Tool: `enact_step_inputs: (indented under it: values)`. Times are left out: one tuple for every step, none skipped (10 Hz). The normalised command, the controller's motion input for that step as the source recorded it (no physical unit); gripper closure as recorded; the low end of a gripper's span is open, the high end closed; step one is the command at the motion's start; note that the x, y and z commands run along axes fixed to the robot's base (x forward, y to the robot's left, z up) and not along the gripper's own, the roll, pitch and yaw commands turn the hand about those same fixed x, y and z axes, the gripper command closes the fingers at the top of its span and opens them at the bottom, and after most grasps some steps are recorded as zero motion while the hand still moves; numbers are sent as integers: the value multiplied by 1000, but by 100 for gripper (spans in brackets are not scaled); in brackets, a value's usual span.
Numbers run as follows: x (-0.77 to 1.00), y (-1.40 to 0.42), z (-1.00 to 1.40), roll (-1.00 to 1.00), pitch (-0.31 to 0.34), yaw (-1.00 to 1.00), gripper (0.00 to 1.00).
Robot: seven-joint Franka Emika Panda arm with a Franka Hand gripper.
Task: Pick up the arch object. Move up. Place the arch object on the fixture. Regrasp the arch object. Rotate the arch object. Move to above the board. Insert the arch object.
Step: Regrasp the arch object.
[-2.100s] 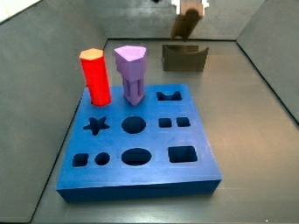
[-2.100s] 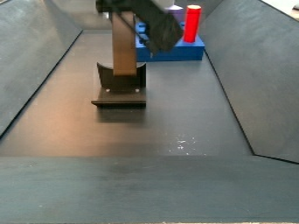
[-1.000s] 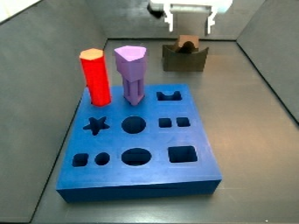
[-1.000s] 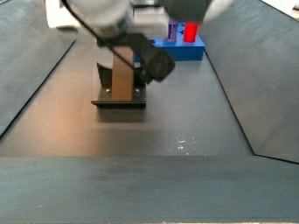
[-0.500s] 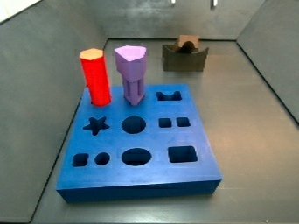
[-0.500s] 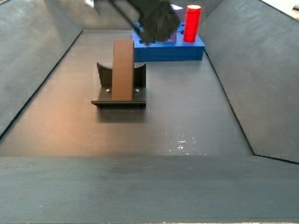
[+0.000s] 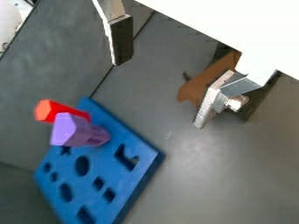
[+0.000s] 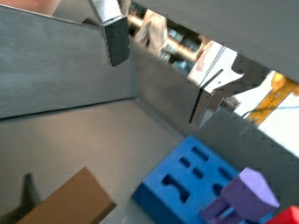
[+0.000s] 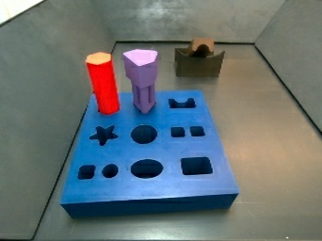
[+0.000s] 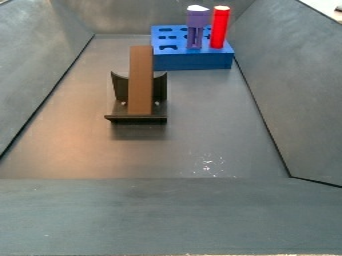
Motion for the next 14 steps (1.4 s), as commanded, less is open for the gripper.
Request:
enact_step_inputs:
  values:
    - [11, -59, 41, 1000, 27, 22, 0]
    - [5, -50, 27, 1000, 26, 23, 0]
    - [2, -29, 14, 1000, 23, 23, 0]
    - [6, -27, 2, 1000, 20, 24, 0]
    - [7, -28, 0, 1000, 20, 25, 0]
    - [11, -24, 4, 1000, 18, 26, 0]
    - [13, -24, 4, 1000, 19, 27, 0]
    - [8, -21, 4, 1000, 24, 28, 0]
    - [8, -20, 5, 1000, 27, 29, 0]
    - [19, -22, 8, 1000, 34, 31, 0]
    - [35, -28, -2, 1000, 43, 34, 0]
    - [52, -28, -8, 1000, 50, 36, 0]
    - [66, -32, -14, 1000, 61, 39, 0]
    - [77, -34, -17, 1000, 72, 43, 0]
